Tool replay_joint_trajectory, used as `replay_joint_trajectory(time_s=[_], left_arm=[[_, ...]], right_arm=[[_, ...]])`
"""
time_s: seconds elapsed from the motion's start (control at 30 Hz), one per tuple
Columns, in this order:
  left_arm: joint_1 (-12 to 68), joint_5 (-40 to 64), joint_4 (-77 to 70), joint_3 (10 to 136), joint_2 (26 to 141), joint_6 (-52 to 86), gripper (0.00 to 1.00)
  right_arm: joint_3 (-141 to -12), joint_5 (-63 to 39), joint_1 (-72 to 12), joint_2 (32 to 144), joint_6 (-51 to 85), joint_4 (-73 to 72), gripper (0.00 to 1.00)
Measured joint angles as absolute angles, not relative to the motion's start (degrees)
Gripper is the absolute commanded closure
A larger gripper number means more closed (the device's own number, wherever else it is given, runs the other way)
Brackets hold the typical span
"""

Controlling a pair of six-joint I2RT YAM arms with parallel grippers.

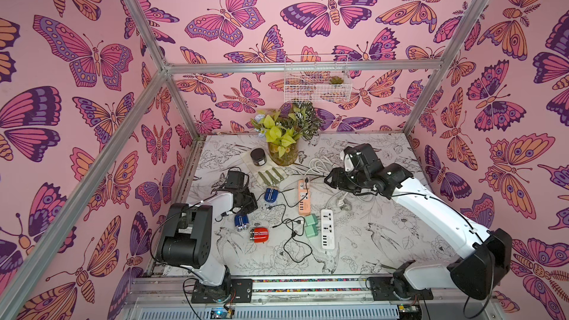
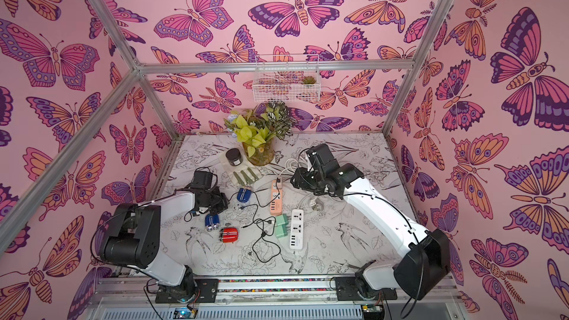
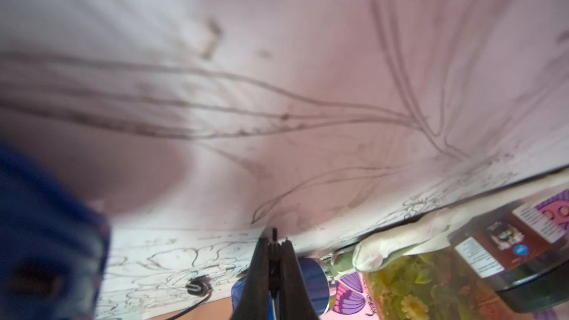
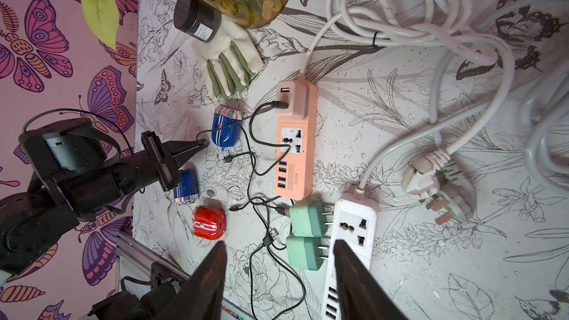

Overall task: Charge the electric shaver
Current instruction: Pick up the charging cable from the center of the board.

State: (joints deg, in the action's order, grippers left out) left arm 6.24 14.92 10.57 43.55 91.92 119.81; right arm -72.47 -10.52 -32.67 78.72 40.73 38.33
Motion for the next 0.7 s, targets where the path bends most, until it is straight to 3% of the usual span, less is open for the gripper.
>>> replay_joint_trajectory(time_s=[0.2,0.37,0.53,0.7], left_arm=[[6.61,12.27,14.66,47.03,89.36,114.39,1.00],[12.19,10.33,14.76,52.31,81.69,109.45,1.00],[19.68,8.29,11.57,53.56,75.42,106.61,1.00],[23.75,6.57,10.13,53.74,72.84,104.68,1.00]], right_arm=[[-72.49,-11.60,-32.67,78.87,41.69,38.26,0.45],[-72.64,-17.82,-32.67,80.40,48.51,34.09,0.45],[-66.96,-24.80,-34.02,80.86,69.25,14.57,0.42],[-62.13,-23.18,-39.13,82.11,88.58,-2.20,0.41]])
